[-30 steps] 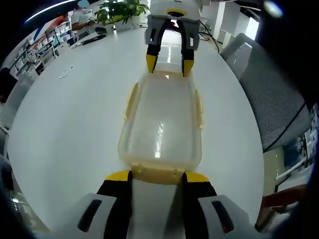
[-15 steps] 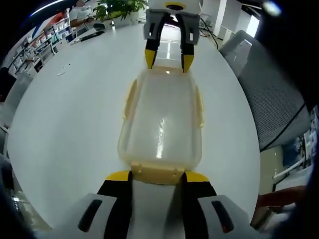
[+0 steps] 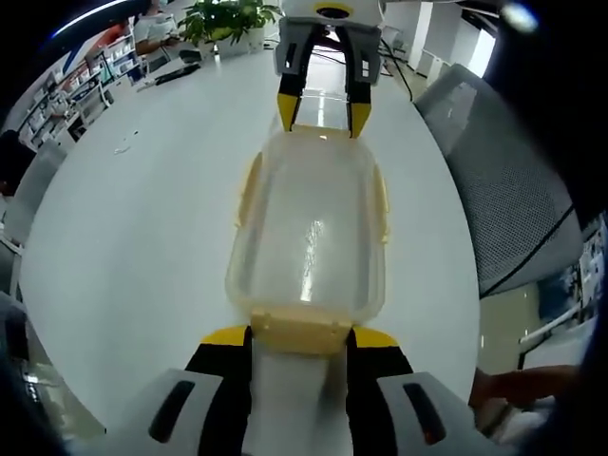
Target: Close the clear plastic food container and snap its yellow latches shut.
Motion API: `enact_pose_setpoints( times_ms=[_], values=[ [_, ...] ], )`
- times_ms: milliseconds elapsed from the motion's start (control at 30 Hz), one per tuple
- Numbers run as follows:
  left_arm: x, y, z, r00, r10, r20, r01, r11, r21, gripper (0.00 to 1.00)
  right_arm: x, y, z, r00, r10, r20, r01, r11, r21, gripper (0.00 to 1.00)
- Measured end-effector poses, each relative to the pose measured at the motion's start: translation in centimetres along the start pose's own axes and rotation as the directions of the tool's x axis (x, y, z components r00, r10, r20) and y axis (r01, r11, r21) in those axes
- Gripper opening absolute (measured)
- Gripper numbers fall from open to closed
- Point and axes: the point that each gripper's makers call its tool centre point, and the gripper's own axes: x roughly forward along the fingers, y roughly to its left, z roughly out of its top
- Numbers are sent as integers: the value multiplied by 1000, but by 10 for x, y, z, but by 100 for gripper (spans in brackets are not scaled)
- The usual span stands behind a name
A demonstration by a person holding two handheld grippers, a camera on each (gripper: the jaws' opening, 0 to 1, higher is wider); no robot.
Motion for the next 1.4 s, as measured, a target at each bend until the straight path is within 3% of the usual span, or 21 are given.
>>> enact_pose_setpoints(
  times_ms=[267,467,933,1400],
  values=[
    [-18,-4,9,1000,11,3,-11,1000,0,32,-20,6,5,1000,-2,19,2,1000,-1,35],
    [-29,-10,25,1000,19,1,-19,1000,6,32,-35,10,2,1000,-4,27,4,1000,-1,36],
    [-31,-16,70,999,28,25,-28,1000,-2,32,-70,10,-27,1000,-15,20,15,1000,-16,36],
    [-13,-15,112,999,32,21,-32,999,1,32,-93,6,-68,999,-31,-8,30,999,-17,36]
  ],
)
